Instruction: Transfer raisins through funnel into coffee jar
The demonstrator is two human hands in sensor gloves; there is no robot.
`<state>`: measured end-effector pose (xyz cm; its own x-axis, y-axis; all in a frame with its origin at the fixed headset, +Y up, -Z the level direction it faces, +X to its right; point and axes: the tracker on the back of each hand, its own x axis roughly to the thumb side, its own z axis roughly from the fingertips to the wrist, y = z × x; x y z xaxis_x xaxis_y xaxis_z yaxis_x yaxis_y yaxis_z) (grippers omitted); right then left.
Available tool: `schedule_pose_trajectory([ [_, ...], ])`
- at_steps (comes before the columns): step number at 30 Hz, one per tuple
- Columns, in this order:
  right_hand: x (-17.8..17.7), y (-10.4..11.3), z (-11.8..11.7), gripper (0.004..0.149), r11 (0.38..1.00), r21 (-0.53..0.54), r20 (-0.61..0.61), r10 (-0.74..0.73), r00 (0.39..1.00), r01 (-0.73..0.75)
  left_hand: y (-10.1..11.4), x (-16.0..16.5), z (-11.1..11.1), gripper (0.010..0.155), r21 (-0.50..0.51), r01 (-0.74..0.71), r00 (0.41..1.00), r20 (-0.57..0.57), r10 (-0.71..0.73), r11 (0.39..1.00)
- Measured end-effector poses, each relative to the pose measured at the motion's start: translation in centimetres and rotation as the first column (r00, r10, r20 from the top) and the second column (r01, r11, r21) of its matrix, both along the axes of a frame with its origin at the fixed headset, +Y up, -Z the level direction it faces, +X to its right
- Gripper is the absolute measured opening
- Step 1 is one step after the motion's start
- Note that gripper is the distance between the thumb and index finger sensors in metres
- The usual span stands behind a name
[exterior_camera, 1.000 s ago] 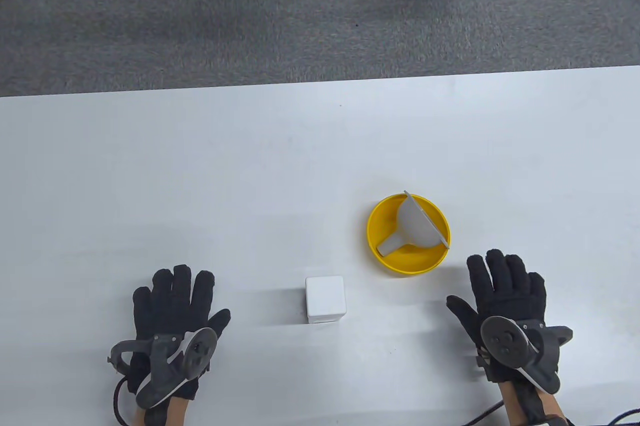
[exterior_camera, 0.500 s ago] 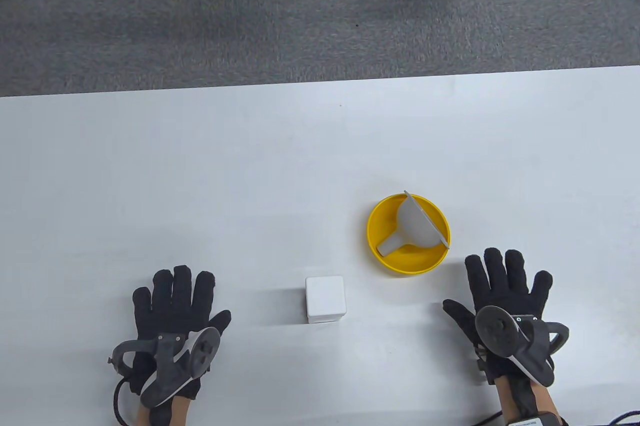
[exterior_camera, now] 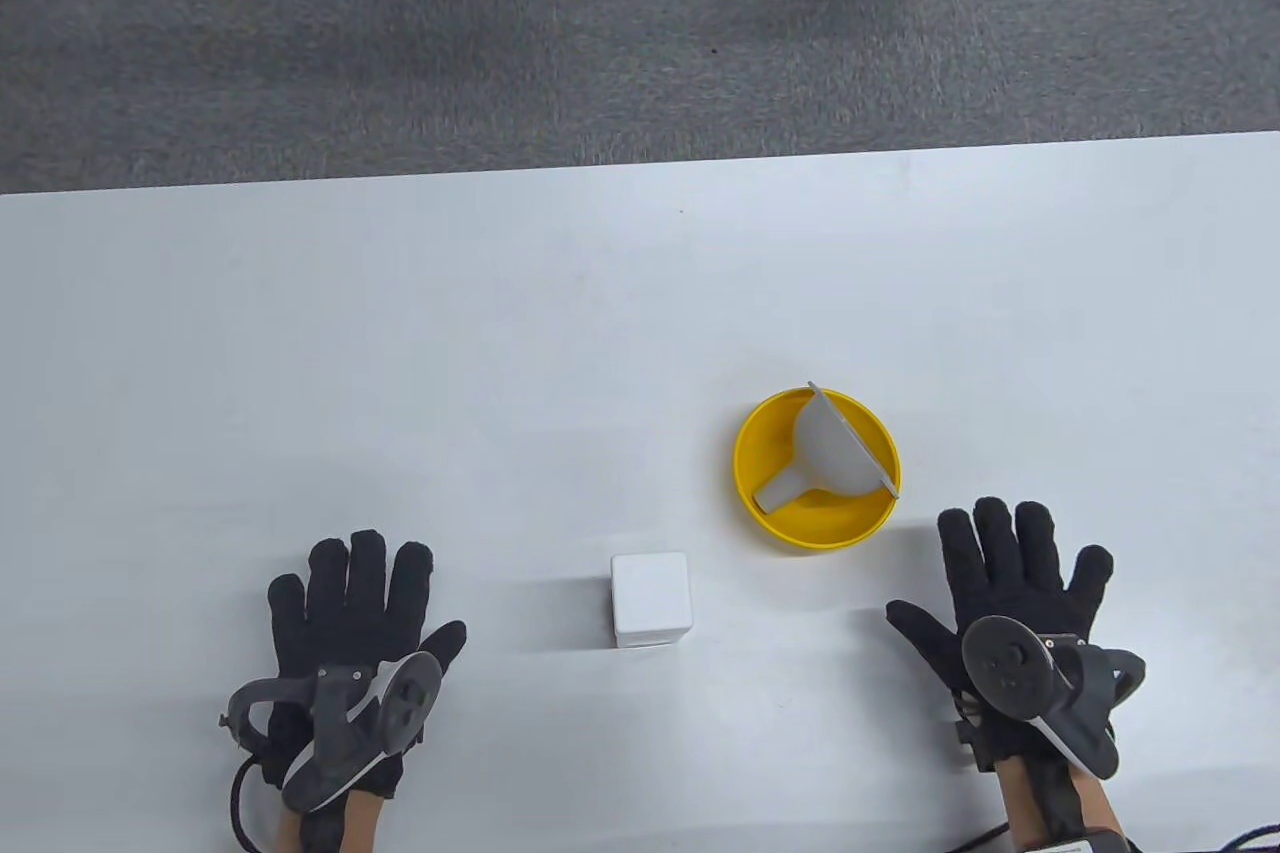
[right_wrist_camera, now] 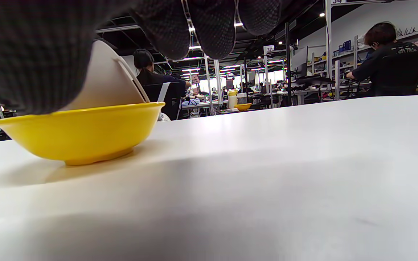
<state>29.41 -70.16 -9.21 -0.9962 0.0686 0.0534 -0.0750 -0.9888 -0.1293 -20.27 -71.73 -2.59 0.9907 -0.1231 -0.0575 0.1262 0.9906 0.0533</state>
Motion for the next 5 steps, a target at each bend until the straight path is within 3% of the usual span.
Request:
schedule_pose_trajectory([
  [5,-0.18,-0.03,-0.11,0.091,1.000,-0.006,-0.007,-0.005,1.000,0.005,-0.03,-0.28,-0.03,0.081,-0.004,-0.015,1.000,-0.008,0.015,1.000],
])
